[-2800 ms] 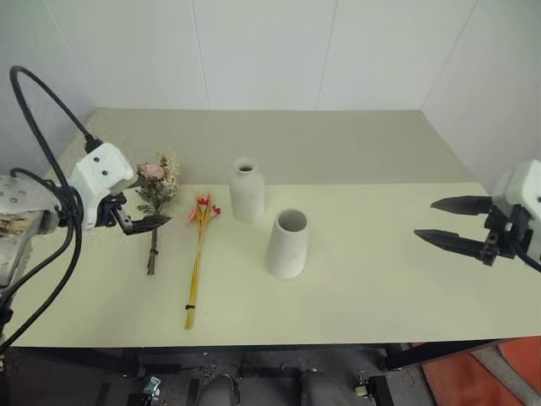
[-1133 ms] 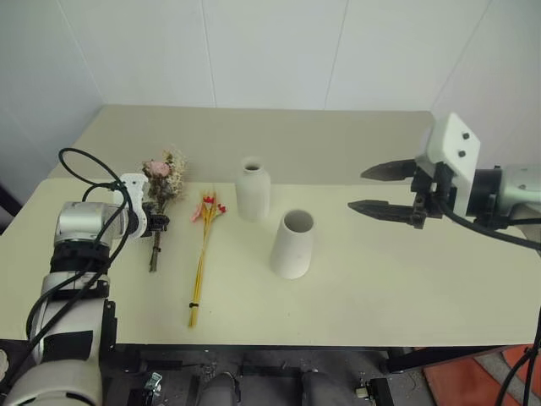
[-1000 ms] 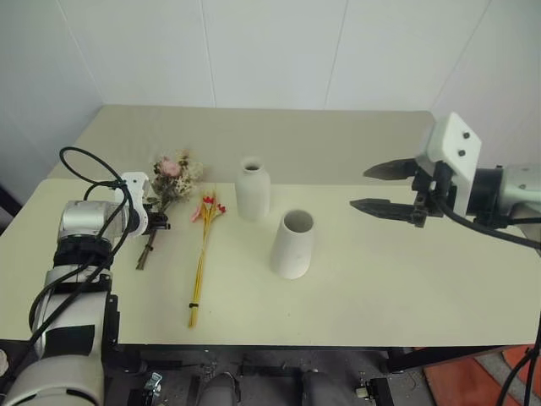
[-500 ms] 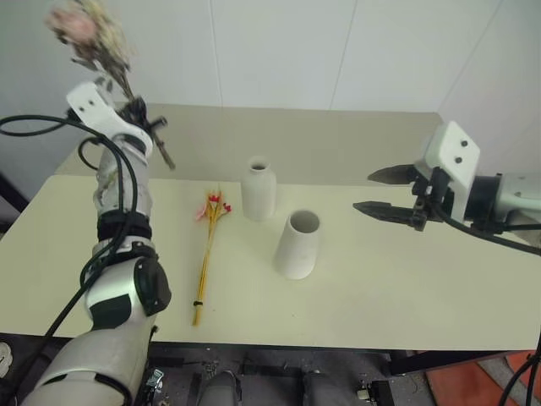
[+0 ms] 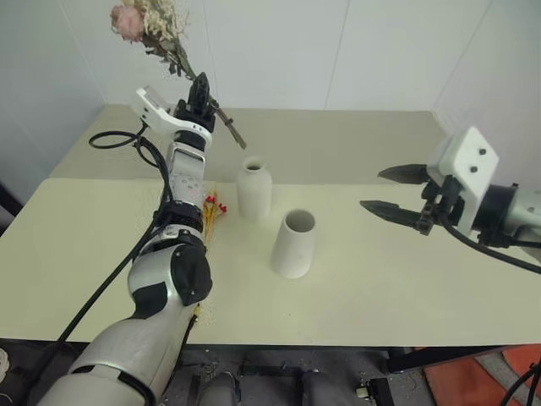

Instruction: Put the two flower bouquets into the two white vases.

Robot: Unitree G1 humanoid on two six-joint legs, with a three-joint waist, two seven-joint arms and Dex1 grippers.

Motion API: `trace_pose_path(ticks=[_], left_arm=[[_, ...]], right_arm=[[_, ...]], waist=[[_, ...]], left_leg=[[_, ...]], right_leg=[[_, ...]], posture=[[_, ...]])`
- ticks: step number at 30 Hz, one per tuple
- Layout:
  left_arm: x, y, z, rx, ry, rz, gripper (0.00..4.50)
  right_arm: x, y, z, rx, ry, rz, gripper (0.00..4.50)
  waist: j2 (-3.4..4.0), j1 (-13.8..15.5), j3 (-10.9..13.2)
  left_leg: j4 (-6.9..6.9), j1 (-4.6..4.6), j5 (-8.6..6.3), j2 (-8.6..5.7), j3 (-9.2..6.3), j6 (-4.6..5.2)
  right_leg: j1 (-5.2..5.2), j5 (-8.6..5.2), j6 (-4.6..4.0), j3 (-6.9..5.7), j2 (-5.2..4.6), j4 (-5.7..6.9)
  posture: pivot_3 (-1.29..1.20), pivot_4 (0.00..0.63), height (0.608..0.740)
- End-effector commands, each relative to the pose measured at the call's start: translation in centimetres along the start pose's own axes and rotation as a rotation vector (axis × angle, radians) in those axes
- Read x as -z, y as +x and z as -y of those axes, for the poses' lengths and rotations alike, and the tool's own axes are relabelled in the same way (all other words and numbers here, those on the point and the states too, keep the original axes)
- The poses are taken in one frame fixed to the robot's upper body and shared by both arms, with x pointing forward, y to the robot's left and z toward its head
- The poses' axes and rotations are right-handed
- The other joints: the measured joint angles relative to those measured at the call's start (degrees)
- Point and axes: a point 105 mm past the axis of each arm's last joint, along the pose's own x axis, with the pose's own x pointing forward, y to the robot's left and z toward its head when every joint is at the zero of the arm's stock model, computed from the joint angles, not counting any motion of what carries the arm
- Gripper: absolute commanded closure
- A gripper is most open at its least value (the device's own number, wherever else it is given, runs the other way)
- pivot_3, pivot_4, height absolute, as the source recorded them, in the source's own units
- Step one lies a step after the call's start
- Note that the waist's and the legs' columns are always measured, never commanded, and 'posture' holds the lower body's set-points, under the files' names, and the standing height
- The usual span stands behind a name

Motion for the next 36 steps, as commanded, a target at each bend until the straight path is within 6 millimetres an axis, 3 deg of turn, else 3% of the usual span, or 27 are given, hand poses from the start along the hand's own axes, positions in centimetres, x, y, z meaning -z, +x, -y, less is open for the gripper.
trace_pose_path(ticks=[1, 6, 21, 27, 36], left_arm=[[-0.7, 1.0, 1.9, 0.092, 0.038, 0.011, 4.37], [1.3, 0.3, 2.1, 0.153, 0.156, -0.089, 4.37], [4.8, -1.9, 1.8, 0.280, 0.361, -0.246, 4.37], [6.5, -3.0, 2.9, 0.398, 0.404, -0.297, 4.37], [6.5, -4.0, 3.1, 0.487, 0.446, -0.317, 1.41]], right_arm=[[-0.6, -0.8, 0.4, 0.048, -0.033, -0.003, 1.35], [-0.5, -1.0, 0.1, 0.066, -0.022, -0.008, 1.35], [-0.5, -1.2, 0.2, 0.072, -0.003, 0.007, 1.35], [-0.6, -1.3, 0.3, 0.068, -0.002, 0.007, 1.35], [-0.8, -1.7, 0.4, 0.055, 0.007, 0.000, 1.35]], waist=[[0.00, 0.0, 0.0], [0.00, 0.2, 0.0], [0.00, 0.2, 0.0], [0.00, 0.2, 0.0], [0.00, 0.1, 0.0]], left_leg=[[0.00, 0.00, 0.00, 0.00, 0.00, 0.00], [0.00, 0.00, 0.00, 0.00, 0.00, 0.00], [0.00, -0.01, 0.00, 0.00, 0.00, 0.00], [0.00, 0.00, 0.00, 0.00, 0.00, 0.00], [0.00, 0.02, 0.00, 0.01, 0.00, 0.00]], right_leg=[[0.01, 0.00, 0.00, 0.00, 0.00, -0.01], [0.00, 0.00, 0.00, 0.00, 0.00, 0.01], [0.00, 0.00, 0.00, 0.01, 0.01, -0.01], [0.01, 0.00, 0.00, 0.01, 0.01, 0.00], [0.01, 0.00, 0.00, 0.01, 0.01, 0.01]], posture=[[0.00, 0.150, 0.740], [0.00, 0.150, 0.740], [0.00, 0.150, 0.740], [0.00, 0.150, 0.740], [0.00, 0.150, 0.740]])
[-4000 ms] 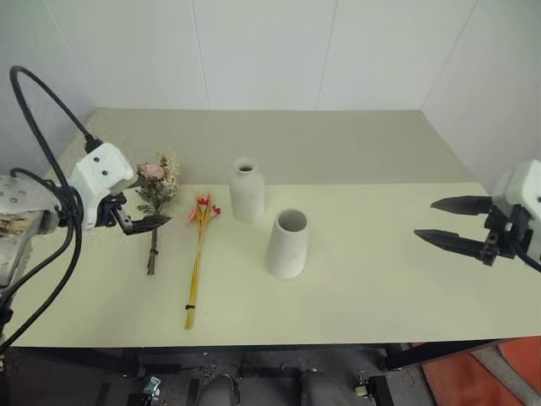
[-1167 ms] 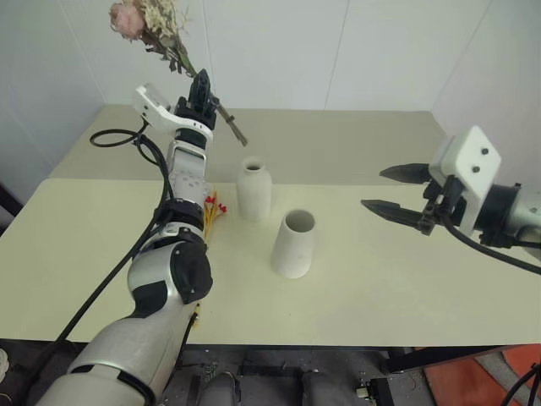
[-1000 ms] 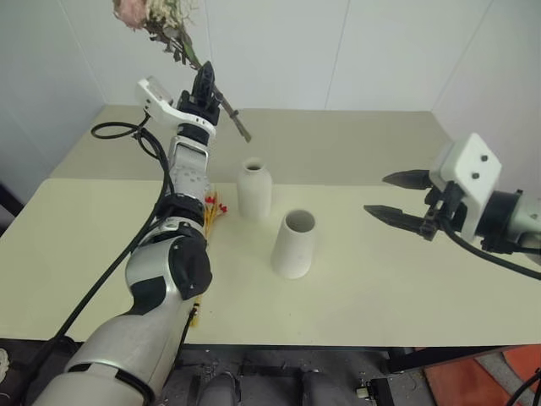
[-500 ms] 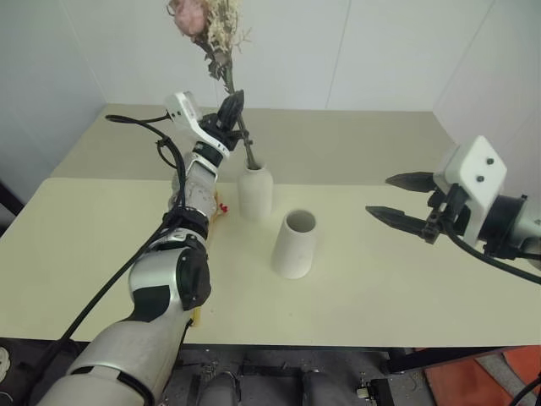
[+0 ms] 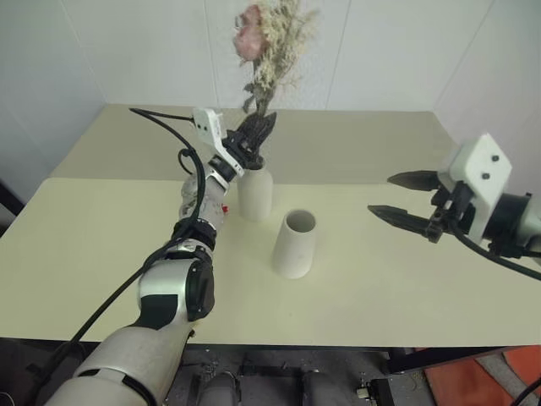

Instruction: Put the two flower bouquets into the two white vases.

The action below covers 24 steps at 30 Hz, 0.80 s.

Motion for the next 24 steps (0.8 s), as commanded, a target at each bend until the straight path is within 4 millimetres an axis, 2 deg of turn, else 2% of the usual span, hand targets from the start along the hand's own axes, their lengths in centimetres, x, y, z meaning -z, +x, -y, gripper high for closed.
trace_pose_path(ticks=[1, 4, 8, 12, 16, 17, 21, 24], left_arm=[[-1.6, -0.2, 0.3, 0.049, 0.078, 0.040, 1.05], [-2.1, -1.0, 0.2, 0.056, 0.088, 0.054, 0.06], [-3.2, -3.1, -0.2, 0.049, 0.095, 0.065, 0.02], [-4.1, -6.3, 0.5, 0.082, 0.099, 0.003, 0.02], [-5.8, -8.8, 0.6, -0.111, 0.103, -0.072, 0.02], [-5.7, -9.1, 0.6, -0.174, 0.112, -0.142, 0.02], [-3.1, -10.8, 0.9, -0.463, 0.241, -0.598, 0.02], [-1.9, -12.5, 2.4, -0.500, 0.148, -0.838, 0.02]], right_arm=[[-0.9, -0.6, 0.5, 0.022, -0.026, 0.019, 1.35], [-0.7, -0.6, 0.5, 0.021, -0.025, 0.014, 1.35], [-0.7, -0.6, 0.5, 0.020, -0.025, 0.014, 1.35], [-0.6, -0.8, 0.6, 0.021, -0.018, 0.008, 1.35], [0.1, -1.5, 0.8, 0.029, -0.004, -0.029, 1.35], [0.3, -1.6, 0.9, 0.030, 0.000, -0.037, 1.35], [0.8, -2.1, 1.4, 0.029, 0.008, -0.058, 1.35], [1.0, -2.3, 2.0, 0.016, 0.015, -0.085, 1.35]], waist=[[0.00, 0.0, 0.0], [0.00, 0.0, 0.0], [0.00, 0.0, 0.0], [0.02, -0.3, 0.0], [0.01, 0.2, 0.0], [0.01, 0.3, 0.0], [0.01, 0.7, 0.0], [0.00, 0.6, 0.0]], left_leg=[[0.00, 0.01, 0.00, 0.00, 0.00, 0.00], [0.00, 0.00, 0.00, 0.00, 0.00, 0.00], [0.00, 0.00, 0.00, 0.01, 0.00, 0.00], [0.00, 0.03, 0.00, 0.06, 0.01, 0.00], [0.02, 0.09, 0.00, 0.09, 0.00, 0.00], [0.03, 0.08, 0.00, 0.08, -0.01, 0.00], [0.17, 0.08, 0.00, 0.05, -0.09, 0.00], [0.20, 0.22, 0.00, 0.02, -0.08, 0.00]], right_leg=[[0.00, 0.00, 0.00, 0.00, 0.00, 0.01], [0.00, 0.00, 0.00, 0.01, 0.00, 0.01], [-0.01, 0.00, 0.00, 0.02, 0.00, 0.02], [-0.02, 0.00, 0.00, 0.04, 0.02, 0.04], [0.04, 0.00, -0.01, 0.04, 0.02, 0.07], [0.05, 0.00, -0.01, 0.03, 0.01, 0.07], [0.15, 0.00, 0.02, -0.03, 0.01, 0.08], [0.27, -0.01, 0.09, -0.02, 0.00, 0.07]], posture=[[0.00, 0.150, 0.740], [0.00, 0.150, 0.740], [0.00, 0.150, 0.740], [0.00, 0.150, 0.740], [0.00, 0.150, 0.740], [0.00, 0.150, 0.740], [0.00, 0.150, 0.740], [0.00, 0.150, 0.740]])
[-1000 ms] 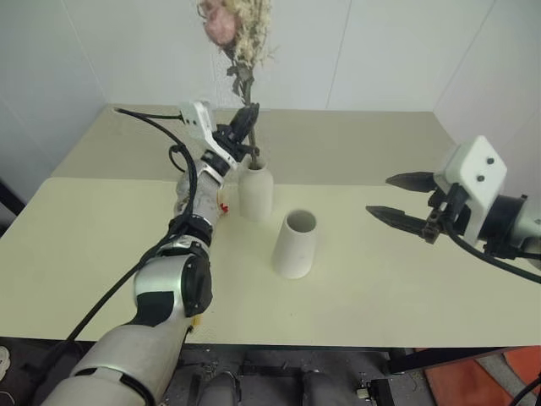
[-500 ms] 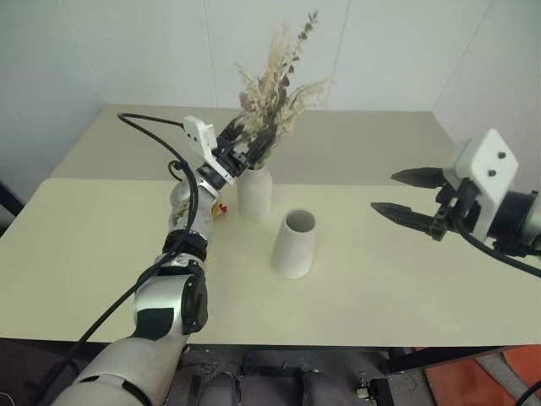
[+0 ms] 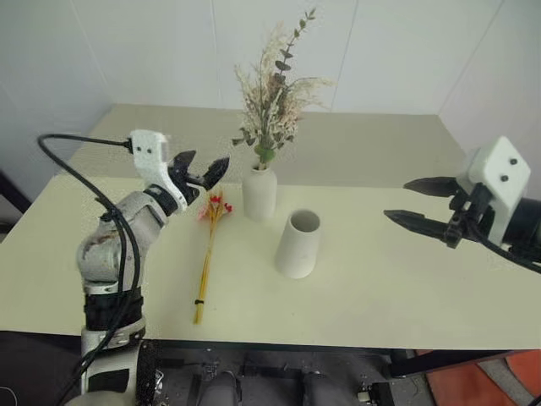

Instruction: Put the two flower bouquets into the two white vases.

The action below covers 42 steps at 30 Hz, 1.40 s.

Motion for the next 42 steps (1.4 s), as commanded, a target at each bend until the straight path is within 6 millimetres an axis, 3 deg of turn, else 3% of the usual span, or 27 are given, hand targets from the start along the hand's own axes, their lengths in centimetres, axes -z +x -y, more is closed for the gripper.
trace_pose_path(ticks=[1, 8, 16, 20, 23, 33, 35, 40, 42], left_arm=[[1.5, -1.4, 1.3, -0.038, 0.010, -0.246, 0.02], [6.6, -1.7, 0.0, -0.113, -0.023, -0.479, 0.02], [9.7, -2.0, -0.4, -0.116, -0.085, -0.640, 0.02], [10.0, -1.8, 0.1, -0.083, -0.107, -0.677, 0.02], [10.9, -2.1, 0.3, -0.064, -0.133, -0.729, 0.61], [11.5, -2.1, -0.2, -0.090, -0.209, -0.791, 3.96], [11.3, -2.0, -0.3, -0.096, -0.234, -0.773, 4.46], [10.2, -1.5, -1.6, -0.203, -0.297, -0.691, 4.46], [8.1, -1.2, -2.6, -0.279, -0.289, -0.544, 4.46]], right_arm=[[-0.7, -0.9, 1.1, 0.017, -0.034, -0.005, 1.35], [0.0, -1.7, 2.5, 0.002, -0.039, -0.085, 1.35], [0.1, -1.7, 2.3, -0.002, -0.022, -0.091, 1.35], [0.1, -1.9, 2.3, 0.009, -0.019, -0.098, 1.35], [0.2, -2.1, 2.4, 0.022, -0.014, -0.104, 1.35], [0.5, -2.2, 2.3, 0.038, -0.005, -0.111, 1.35], [0.5, -2.4, 2.4, 0.037, -0.004, -0.116, 1.35], [0.3, -3.2, 2.4, 0.021, 0.007, -0.104, 1.35], [0.0, -3.9, 2.3, 0.005, 0.005, -0.066, 1.35]], waist=[[0.00, -0.2, 0.0], [0.02, -1.5, 0.0], [0.02, -0.9, 0.0], [0.02, -0.6, 0.0], [0.02, -0.6, 0.0], [0.08, -0.5, -0.1], [0.09, -0.4, -0.1], [0.06, -0.1, -0.1], [0.04, -0.1, -0.1]], left_leg=[[0.00, 0.01, 0.00, 0.01, 0.00, 0.00], [-0.22, 0.22, 0.00, 0.07, 0.09, 0.00], [-0.22, 0.14, 0.00, 0.04, 0.09, -0.01], [-0.22, 0.12, 0.00, 0.03, 0.09, -0.01], [-0.22, 0.14, 0.00, 0.02, 0.10, -0.01], [-0.22, 0.19, 0.00, 0.00, 0.10, -0.01], [-0.22, 0.18, 0.00, -0.01, 0.10, -0.01], [-0.22, 0.18, 0.01, -0.04, 0.10, -0.02], [-0.22, 0.17, 0.01, -0.04, 0.09, -0.02]], right_leg=[[-0.01, -0.01, 0.01, 0.00, 0.02, 0.01], [-0.05, -0.03, -0.10, 0.14, 0.09, 0.02], [-0.10, -0.02, -0.12, 0.15, 0.06, 0.01], [-0.12, -0.02, -0.13, 0.15, 0.05, 0.02], [-0.10, -0.02, -0.13, 0.15, 0.05, 0.02], [-0.06, -0.03, -0.14, 0.15, 0.03, 0.02], [-0.05, -0.03, -0.14, 0.16, 0.02, 0.01], [-0.04, -0.02, -0.15, 0.15, 0.01, 0.01], [-0.04, -0.02, -0.15, 0.14, 0.02, 0.00]], posture=[[0.00, 0.150, 0.740], [0.00, 0.150, 0.740], [0.00, 0.150, 0.740], [0.00, 0.150, 0.740], [0.00, 0.150, 0.740], [0.00, 0.150, 0.740], [0.00, 0.150, 0.740], [0.00, 0.150, 0.740], [0.00, 0.150, 0.740]])
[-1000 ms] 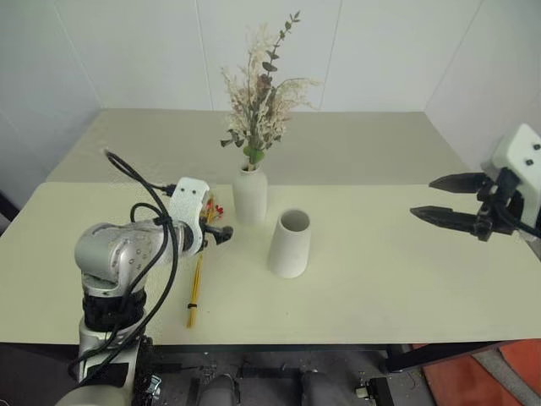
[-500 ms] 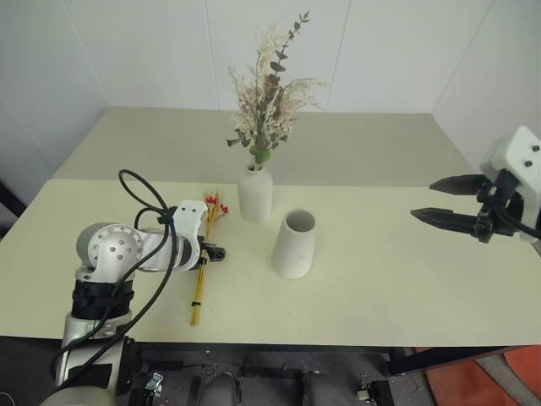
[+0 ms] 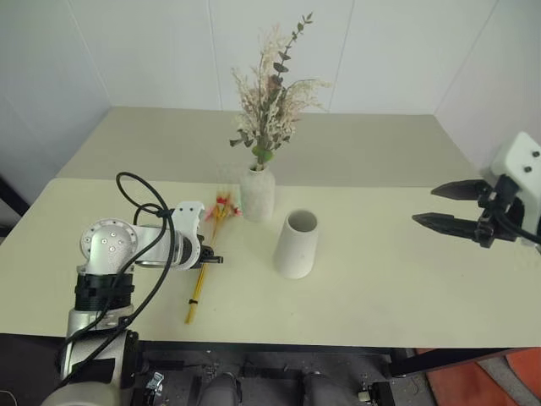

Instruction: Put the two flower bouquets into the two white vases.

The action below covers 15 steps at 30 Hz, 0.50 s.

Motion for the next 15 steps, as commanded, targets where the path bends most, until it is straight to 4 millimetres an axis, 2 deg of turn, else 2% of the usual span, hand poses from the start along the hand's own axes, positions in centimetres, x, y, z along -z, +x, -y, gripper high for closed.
trace_pose_path(ticks=[1, 4, 7, 8, 11, 13, 15], left_arm=[[-4.5, -2.8, -1.2, -0.058, -0.076, 0.295, 4.46], [-9.4, -7.3, -1.3, 0.078, -0.190, 0.682, 4.46], [-12.3, -12.3, -0.2, 0.344, -0.213, 0.979, 4.46], [-12.8, -13.8, 0.5, 0.447, -0.202, 1.054, 4.46], [-13.4, -16.6, 2.7, 0.721, -0.131, 1.195, 4.46], [-13.6, -17.4, 4.8, 0.909, -0.060, 1.233, 4.46], [-13.6, -17.2, 6.9, 1.059, 0.006, 1.227, 4.46]], right_arm=[[-1.3, -2.1, 0.2, 0.000, -0.031, 0.090, 1.35], [-1.5, -3.3, -0.4, -0.034, -0.077, 0.183, 1.35], [-1.0, -3.9, -0.9, -0.062, -0.088, 0.218, 1.35], [-0.8, -4.1, -1.1, -0.072, -0.097, 0.222, 1.35], [0.0, -4.2, -1.6, -0.091, -0.107, 0.232, 1.35], [0.6, -4.2, -2.1, -0.102, -0.102, 0.236, 1.35], [1.4, -4.1, -2.4, -0.106, -0.100, 0.226, 1.35]], waist=[[-0.03, 0.0, 0.0], [-0.05, 0.0, 0.0], [-0.04, 0.1, 0.0], [-0.04, 0.1, 0.0], [-0.05, 0.2, 0.0], [-0.07, 0.6, 0.0], [-0.06, 0.7, 0.0]], left_leg=[[0.00, -0.03, 0.00, 0.00, 0.00, 0.00], [-0.01, -0.10, 0.01, 0.02, 0.01, -0.02], [-0.03, -0.06, 0.02, 0.02, 0.07, -0.04], [-0.03, -0.03, 0.02, 0.01, 0.07, -0.04], [-0.03, 0.07, 0.01, 0.02, 0.08, -0.03], [-0.03, 0.11, 0.02, 0.01, 0.08, -0.03], [-0.01, 0.17, 0.01, 0.01, 0.03, -0.03]], right_leg=[[-0.02, 0.00, 0.00, 0.00, 0.01, 0.00], [-0.08, 0.02, -0.03, -0.01, 0.02, -0.04], [-0.03, 0.02, -0.03, 0.01, 0.00, -0.07], [0.00, 0.02, -0.03, 0.01, -0.01, -0.07], [0.14, 0.01, -0.02, 0.00, 0.01, -0.10], [0.25, 0.00, 0.00, -0.02, 0.00, -0.14], [0.41, 0.00, 0.01, -0.10, 0.01, -0.27]], posture=[[0.00, 0.150, 0.740], [0.00, 0.150, 0.740], [0.00, 0.150, 0.740], [0.00, 0.150, 0.740], [0.00, 0.150, 0.740], [0.00, 0.150, 0.740], [0.00, 0.150, 0.740]])
